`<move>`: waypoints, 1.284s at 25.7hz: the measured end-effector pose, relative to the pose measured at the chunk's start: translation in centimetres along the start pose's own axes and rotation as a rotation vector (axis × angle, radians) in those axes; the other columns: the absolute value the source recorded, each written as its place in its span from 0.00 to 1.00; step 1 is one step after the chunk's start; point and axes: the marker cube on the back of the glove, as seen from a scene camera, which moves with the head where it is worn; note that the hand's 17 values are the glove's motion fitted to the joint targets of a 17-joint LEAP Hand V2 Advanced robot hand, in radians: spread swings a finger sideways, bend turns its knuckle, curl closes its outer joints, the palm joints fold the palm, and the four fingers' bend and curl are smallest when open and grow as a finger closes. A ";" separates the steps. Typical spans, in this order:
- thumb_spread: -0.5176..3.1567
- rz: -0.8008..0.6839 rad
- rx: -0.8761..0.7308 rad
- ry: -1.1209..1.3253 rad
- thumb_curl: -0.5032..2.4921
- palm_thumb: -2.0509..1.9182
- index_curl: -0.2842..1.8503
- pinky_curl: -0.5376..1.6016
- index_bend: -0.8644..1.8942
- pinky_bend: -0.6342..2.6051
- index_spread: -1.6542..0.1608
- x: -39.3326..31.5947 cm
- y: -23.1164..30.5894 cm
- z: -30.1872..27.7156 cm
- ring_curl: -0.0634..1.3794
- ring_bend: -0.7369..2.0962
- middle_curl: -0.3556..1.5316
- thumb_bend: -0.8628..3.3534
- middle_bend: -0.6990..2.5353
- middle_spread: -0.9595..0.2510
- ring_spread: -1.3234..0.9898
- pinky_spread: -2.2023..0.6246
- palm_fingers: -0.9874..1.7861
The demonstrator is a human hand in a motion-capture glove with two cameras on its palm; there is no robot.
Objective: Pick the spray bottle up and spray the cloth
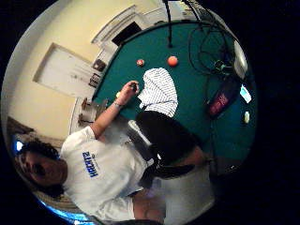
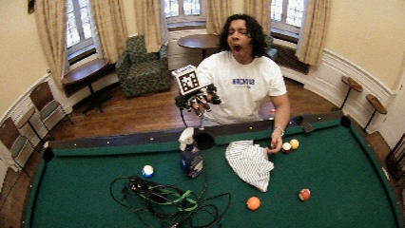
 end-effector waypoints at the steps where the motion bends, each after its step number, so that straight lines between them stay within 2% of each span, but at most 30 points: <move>1: 0.44 0.014 0.010 -0.004 0.25 0.61 0.21 0.37 0.36 0.25 0.62 0.5 0.1 -0.1 0.22 0.45 0.35 0.20 0.33 0.69 0.59 0.86 0.37; 7: 0.44 0.113 0.152 -0.073 0.25 0.61 0.22 0.37 0.37 0.25 0.62 3.3 -0.2 0.3 0.22 0.46 0.35 0.20 0.33 0.70 0.59 0.86 0.37; 26: 0.44 0.311 0.209 -0.796 0.26 0.62 0.23 0.37 0.37 0.25 0.62 9.9 2.9 7.9 0.23 0.45 0.36 0.20 0.34 0.73 0.62 0.86 0.38; 33: 0.44 0.353 0.173 -0.833 0.26 0.62 0.24 0.36 0.37 0.25 0.62 10.3 4.0 10.3 0.23 0.45 0.37 0.20 0.34 0.74 0.62 0.86 0.38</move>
